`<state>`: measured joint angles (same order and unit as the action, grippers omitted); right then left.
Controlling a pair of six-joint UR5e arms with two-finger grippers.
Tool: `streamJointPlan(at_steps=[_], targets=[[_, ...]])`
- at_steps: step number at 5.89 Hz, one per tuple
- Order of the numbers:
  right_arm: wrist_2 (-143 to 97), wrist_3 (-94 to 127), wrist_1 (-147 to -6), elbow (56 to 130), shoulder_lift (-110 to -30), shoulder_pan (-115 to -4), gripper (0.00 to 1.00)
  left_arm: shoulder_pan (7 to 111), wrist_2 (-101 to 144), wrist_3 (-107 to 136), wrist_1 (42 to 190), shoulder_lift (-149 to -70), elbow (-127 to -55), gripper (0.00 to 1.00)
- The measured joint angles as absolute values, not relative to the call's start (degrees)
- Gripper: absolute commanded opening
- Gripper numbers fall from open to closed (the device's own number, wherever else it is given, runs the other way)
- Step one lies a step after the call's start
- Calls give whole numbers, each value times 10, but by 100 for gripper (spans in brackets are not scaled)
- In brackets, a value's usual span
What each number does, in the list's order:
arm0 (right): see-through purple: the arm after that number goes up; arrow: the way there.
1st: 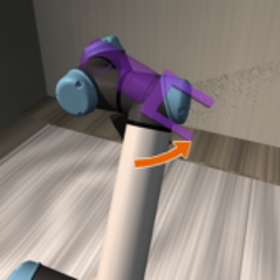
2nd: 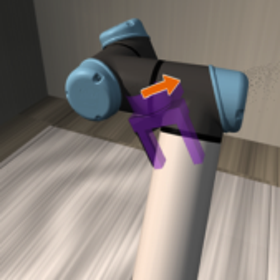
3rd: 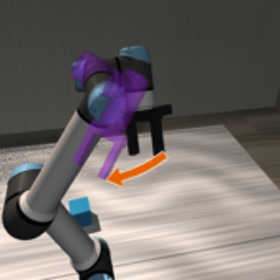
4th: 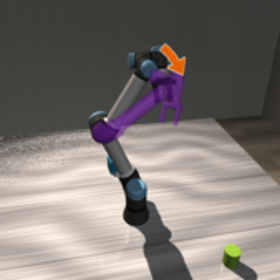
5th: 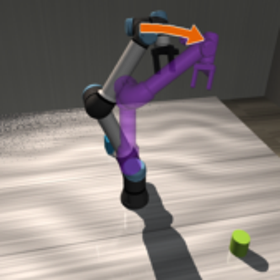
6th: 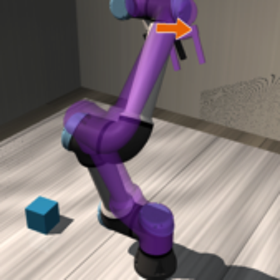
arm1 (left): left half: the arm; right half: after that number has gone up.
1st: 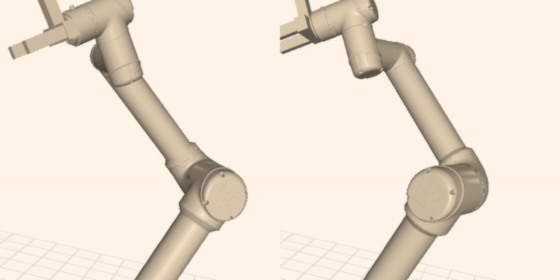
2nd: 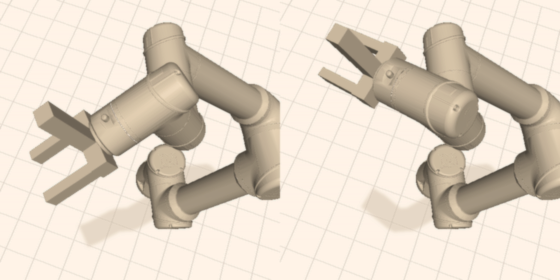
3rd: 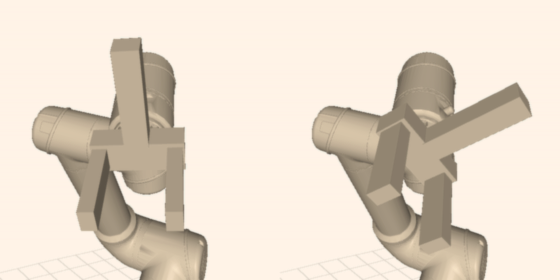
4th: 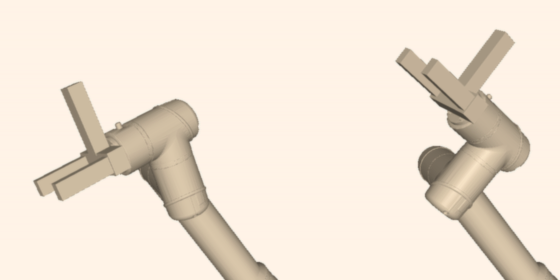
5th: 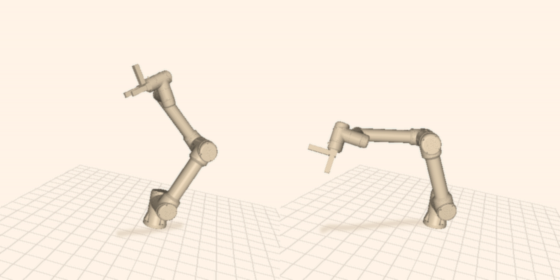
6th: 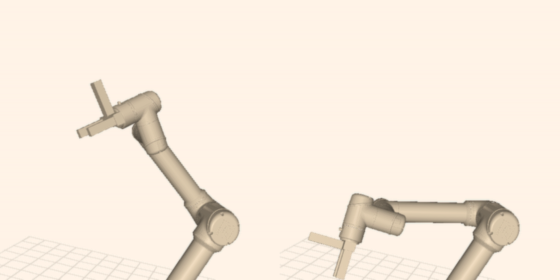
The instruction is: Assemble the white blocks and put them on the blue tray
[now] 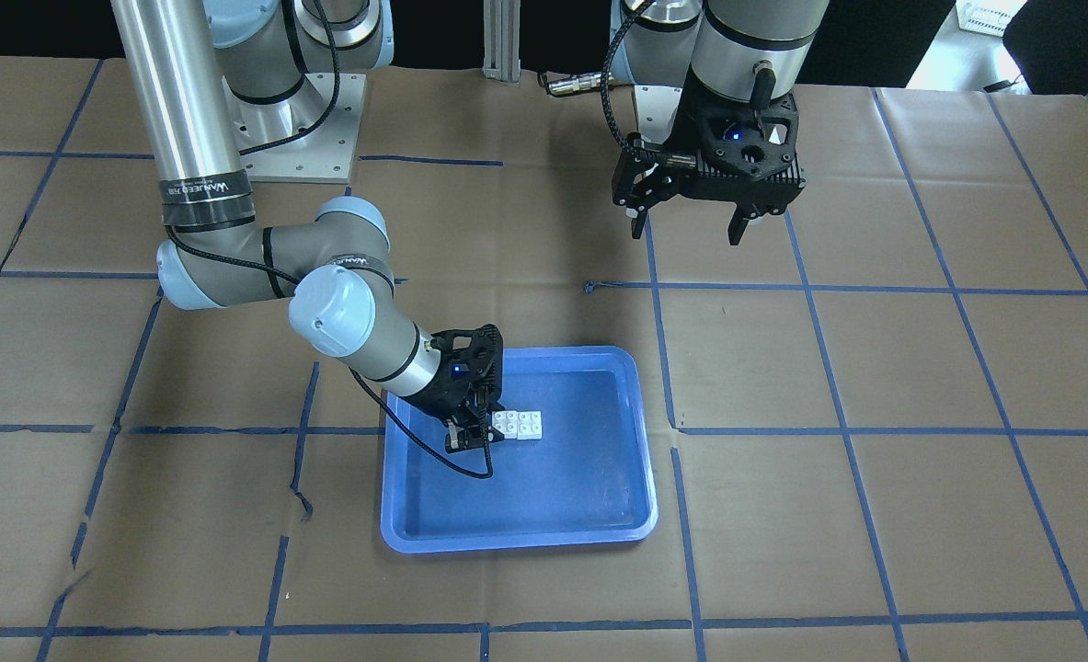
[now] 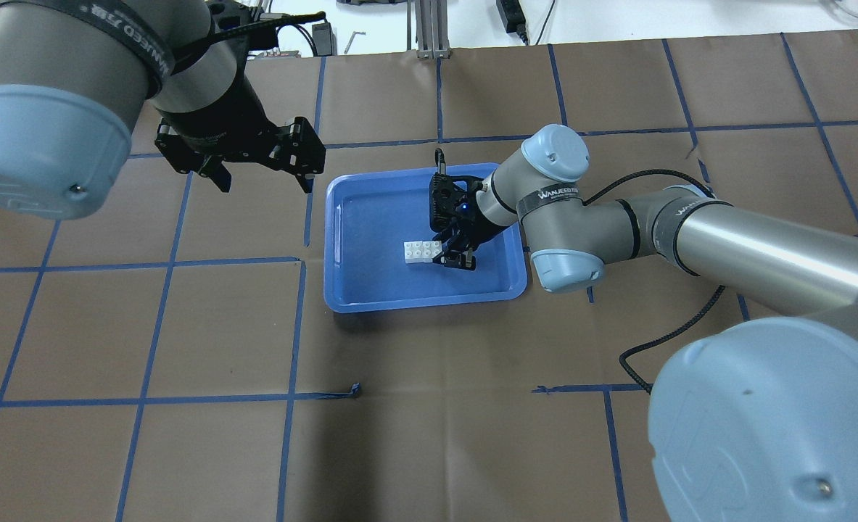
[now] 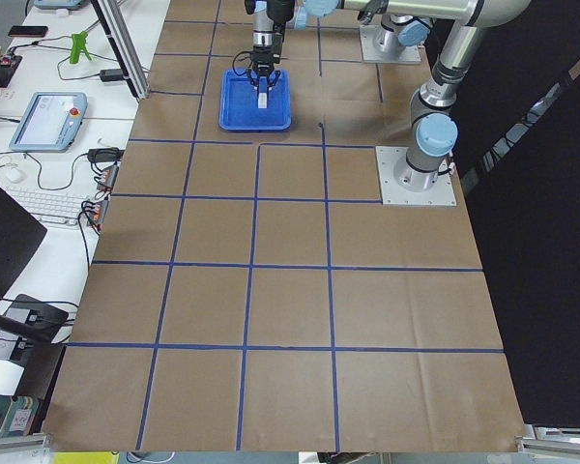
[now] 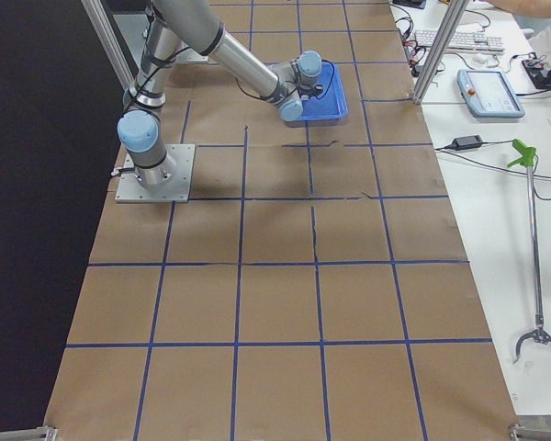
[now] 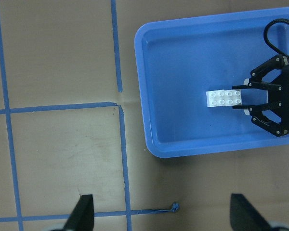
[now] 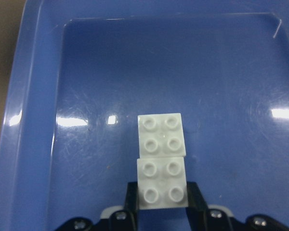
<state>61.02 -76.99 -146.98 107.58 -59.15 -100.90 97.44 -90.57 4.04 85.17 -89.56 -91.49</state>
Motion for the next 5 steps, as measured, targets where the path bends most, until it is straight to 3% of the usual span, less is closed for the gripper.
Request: streamJointPlan(at_steps=[3,5], targets=[[610,-769,-1473,1076,-591,-1009,25,974,-906,40,852,-896,-915,99],[610,-768,-1472,1076,-591,-1009,37,974,-906,40,852,-896,-915,99]])
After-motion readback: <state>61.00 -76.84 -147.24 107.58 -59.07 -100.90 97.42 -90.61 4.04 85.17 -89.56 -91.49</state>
